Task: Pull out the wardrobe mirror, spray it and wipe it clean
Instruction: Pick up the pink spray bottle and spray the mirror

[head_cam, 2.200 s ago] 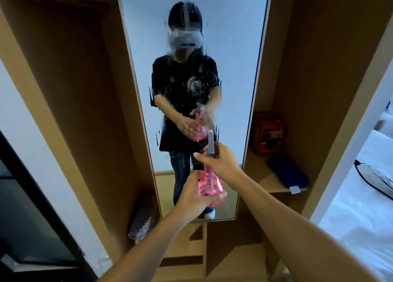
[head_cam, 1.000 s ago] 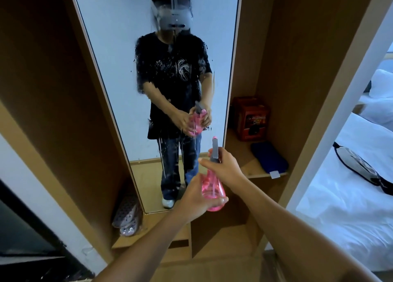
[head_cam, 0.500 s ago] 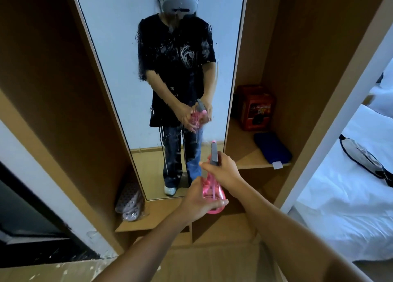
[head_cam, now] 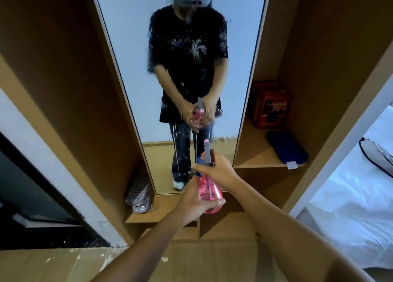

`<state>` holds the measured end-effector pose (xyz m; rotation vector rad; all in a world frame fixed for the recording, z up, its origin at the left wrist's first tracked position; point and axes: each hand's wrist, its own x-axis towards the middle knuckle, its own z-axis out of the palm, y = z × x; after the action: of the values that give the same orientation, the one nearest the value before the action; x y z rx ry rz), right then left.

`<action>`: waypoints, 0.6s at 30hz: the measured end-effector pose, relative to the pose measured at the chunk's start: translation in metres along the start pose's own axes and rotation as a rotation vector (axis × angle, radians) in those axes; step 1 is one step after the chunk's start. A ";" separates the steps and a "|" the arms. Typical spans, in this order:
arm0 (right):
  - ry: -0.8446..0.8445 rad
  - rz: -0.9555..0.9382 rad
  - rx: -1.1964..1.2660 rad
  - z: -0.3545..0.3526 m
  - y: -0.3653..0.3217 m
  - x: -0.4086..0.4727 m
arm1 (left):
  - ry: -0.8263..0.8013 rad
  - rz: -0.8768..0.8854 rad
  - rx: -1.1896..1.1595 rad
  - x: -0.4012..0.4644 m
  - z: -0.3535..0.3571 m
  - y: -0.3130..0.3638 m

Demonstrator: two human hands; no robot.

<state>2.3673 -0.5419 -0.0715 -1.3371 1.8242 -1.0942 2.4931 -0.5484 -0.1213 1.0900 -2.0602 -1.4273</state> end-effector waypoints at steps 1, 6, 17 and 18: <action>-0.001 0.005 0.002 0.004 0.000 0.002 | -0.002 -0.005 -0.010 -0.001 -0.004 -0.002; 0.000 0.013 -0.014 0.019 -0.003 0.012 | 0.002 -0.021 -0.065 -0.004 -0.016 -0.011; -0.070 -0.024 -0.058 0.042 -0.022 0.014 | 0.060 -0.037 -0.027 -0.012 -0.036 -0.019; -0.085 -0.025 -0.068 0.045 -0.025 0.014 | 0.069 -0.044 -0.032 -0.013 -0.038 -0.022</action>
<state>2.4127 -0.5708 -0.0704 -1.4270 1.8014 -0.9809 2.5360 -0.5646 -0.1247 1.1615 -1.9700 -1.4186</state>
